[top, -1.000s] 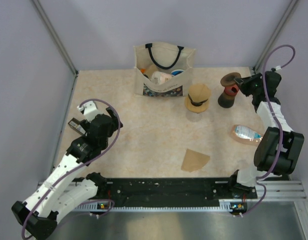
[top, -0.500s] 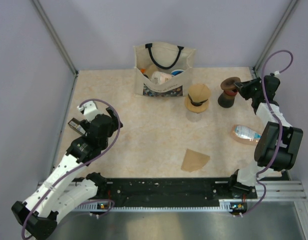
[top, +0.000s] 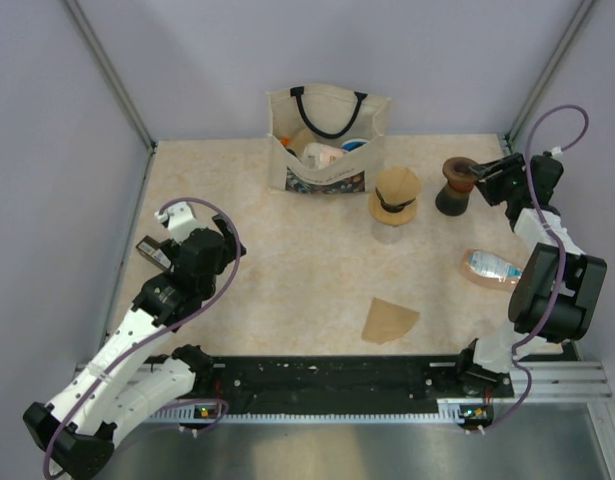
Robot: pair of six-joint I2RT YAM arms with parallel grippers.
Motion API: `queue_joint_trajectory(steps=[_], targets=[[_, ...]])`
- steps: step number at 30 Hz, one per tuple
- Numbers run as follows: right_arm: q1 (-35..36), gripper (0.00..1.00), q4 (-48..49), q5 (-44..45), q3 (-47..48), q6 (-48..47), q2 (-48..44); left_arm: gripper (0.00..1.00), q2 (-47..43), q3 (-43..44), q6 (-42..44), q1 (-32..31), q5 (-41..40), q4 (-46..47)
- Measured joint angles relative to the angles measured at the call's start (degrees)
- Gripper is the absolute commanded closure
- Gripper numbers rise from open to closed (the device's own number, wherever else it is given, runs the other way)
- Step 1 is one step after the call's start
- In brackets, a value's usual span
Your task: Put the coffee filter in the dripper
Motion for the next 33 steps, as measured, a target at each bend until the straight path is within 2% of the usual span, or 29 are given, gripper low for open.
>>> queue_joint_trajectory(steps=[2, 9, 11, 13, 18, 22, 28, 33], targets=[[0.0, 0.4, -0.6, 0.0, 0.0, -0.4, 0.0, 0.01, 0.0, 0.0, 0.1, 0.0, 0.3, 0.0], [0.0, 0.33, -4.7, 2.0, 0.1, -2.9, -0.2, 0.01, -0.1, 0.0, 0.1, 0.0, 0.4, 0.0], [0.0, 0.24, -6.4, 3.0, 0.1, -4.0, -0.5, 0.01, -0.1, 0.0, 0.1, 0.0, 0.3, 0.0], [0.0, 0.01, -8.2, 3.8, 0.1, -5.2, -1.4, 0.01, -0.1, 0.0, 0.1, 0.0, 0.3, 0.0], [0.0, 0.01, -12.4, 5.2, 0.5, -9.0, -6.0, 0.01, -0.1, 0.0, 0.1, 0.0, 0.4, 0.0], [0.0, 0.01, -15.5, 6.3, 0.3, -11.5, -13.5, 0.01, -0.1, 0.0, 0.0, 0.0, 0.9, -0.1], [0.0, 0.01, -16.8, 6.3, -6.8, -13.4, -30.3, 0.01, -0.3, 0.0, -0.6, 0.0, 1.4, -1.6], [0.0, 0.01, -19.8, 4.8, -11.1, -15.0, -37.6, 0.01, -2.0, 0.0, -2.3, 0.0, 1.7, -4.7]])
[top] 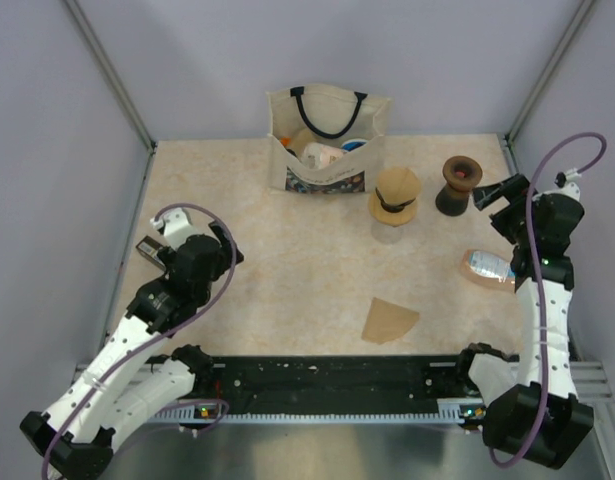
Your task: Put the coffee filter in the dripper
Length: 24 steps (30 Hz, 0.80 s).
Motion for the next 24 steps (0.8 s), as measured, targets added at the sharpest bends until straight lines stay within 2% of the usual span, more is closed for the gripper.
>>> queue_joint_trajectory(steps=[7, 13, 20, 24], targets=[[0.0, 0.01, -2.5, -2.8, -8.1, -1.4, -7.0, 0.01, -3.9, -2.2, -2.8, 0.0, 1.5, -1.9], [0.0, 0.01, -5.4, -3.3, -10.3, -3.0, -7.8, 0.01, -2.5, -2.3, -3.8, 0.0, 3.4, -2.0], [0.0, 0.01, -13.6, 5.9, -9.8, -4.4, -13.0, 0.01, 4.0, -2.2, -3.1, 0.0, 6.3, 1.1], [0.0, 0.01, -21.7, 11.2, -7.1, -3.9, -12.1, 0.01, 7.2, -2.2, -2.4, 0.0, 7.8, 2.8]])
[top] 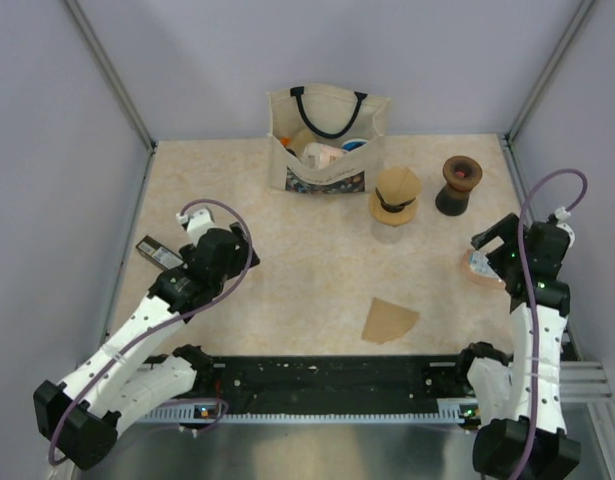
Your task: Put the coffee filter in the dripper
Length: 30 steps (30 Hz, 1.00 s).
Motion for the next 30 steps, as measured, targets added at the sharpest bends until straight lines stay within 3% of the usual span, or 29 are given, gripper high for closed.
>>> queue_joint_trajectory(steps=[16, 30], targets=[[-0.6, 0.01, -19.2, 29.1, 3.2, 5.1, 6.7, 0.01, 3.1, -0.1, 6.3, 0.0, 9.9, 12.2], [-0.8, 0.01, -30.6, 31.7, 1.1, 18.4, 1.9, 0.01, 2.6, -2.8, 7.5, 0.0, 10.7, 14.7]])
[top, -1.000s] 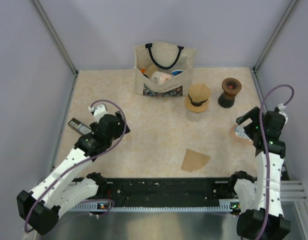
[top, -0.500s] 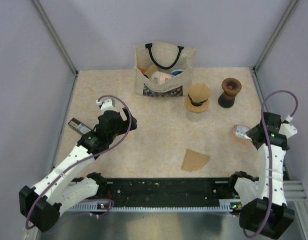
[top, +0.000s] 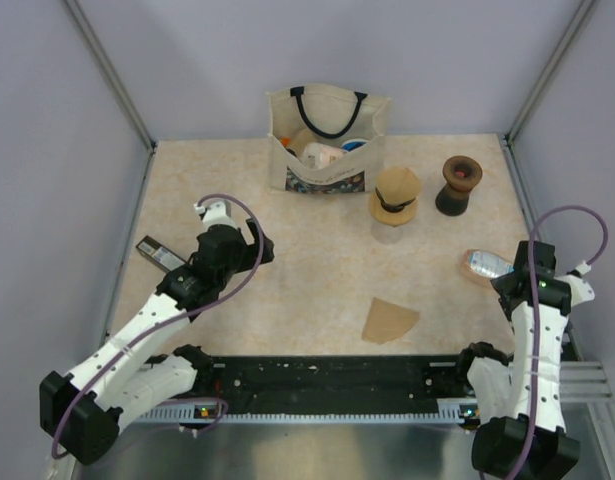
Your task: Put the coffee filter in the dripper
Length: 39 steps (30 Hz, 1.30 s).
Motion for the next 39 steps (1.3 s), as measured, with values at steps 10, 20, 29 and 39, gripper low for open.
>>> queue_joint_trajectory(steps=[10, 20, 29, 39], targets=[[0.0, 0.01, -2.8, -2.0, -1.3, 4.0, -0.6, 0.01, -1.6, -0.8, 0.0, 0.0, -1.7, 0.6], [0.0, 0.01, -2.7, -4.4, -3.7, 5.9, -0.6, 0.01, -3.1, -1.9, 0.0, 0.0, -3.3, 0.5], [0.0, 0.07, 0.6, -5.8, -6.3, 7.2, -0.8, 0.01, -5.1, -2.2, 0.0, 0.0, -5.6, 0.0], [-0.1, 0.22, 9.6, -6.2, -11.1, 5.7, -6.6, 0.01, -5.4, -2.2, 0.0, 0.0, -5.7, 0.0]])
